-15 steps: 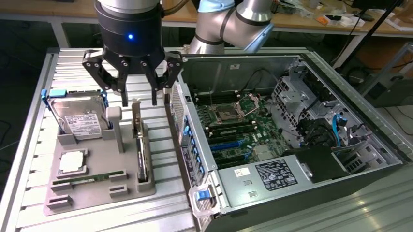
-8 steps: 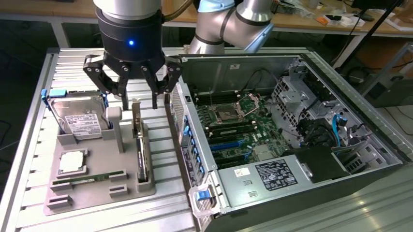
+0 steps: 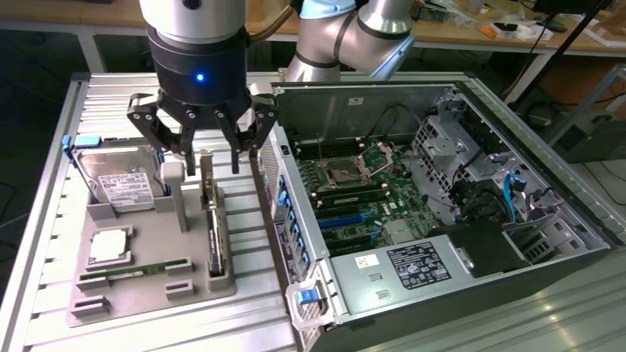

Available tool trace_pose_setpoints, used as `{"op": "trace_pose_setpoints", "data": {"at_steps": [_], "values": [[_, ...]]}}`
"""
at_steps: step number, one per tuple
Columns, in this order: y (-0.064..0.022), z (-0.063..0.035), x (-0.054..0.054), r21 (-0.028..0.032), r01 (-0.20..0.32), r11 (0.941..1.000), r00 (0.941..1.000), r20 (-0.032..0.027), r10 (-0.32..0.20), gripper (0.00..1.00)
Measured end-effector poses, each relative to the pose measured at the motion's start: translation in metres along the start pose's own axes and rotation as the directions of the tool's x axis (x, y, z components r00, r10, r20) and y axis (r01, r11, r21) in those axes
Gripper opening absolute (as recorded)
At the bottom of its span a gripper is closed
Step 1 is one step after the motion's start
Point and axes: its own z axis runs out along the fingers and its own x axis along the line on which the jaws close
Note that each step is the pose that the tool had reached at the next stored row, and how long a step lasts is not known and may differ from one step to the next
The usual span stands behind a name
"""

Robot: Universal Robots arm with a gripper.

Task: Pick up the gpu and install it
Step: 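Pick up the gpu and move the gpu toward the slot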

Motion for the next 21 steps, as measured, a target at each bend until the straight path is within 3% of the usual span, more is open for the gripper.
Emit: {"op": "trace_pose_setpoints", "data": {"at_steps": [12,21], "values": [[-0.0114,0.0094,-0.001,0.0066,0.0,1.0,1.0,0.0005,0.0,0.54],[-0.0149,0.0201,-0.001,0.0107,0.0,0.9999,1.0,0.0008,0.0,0.54]]}}
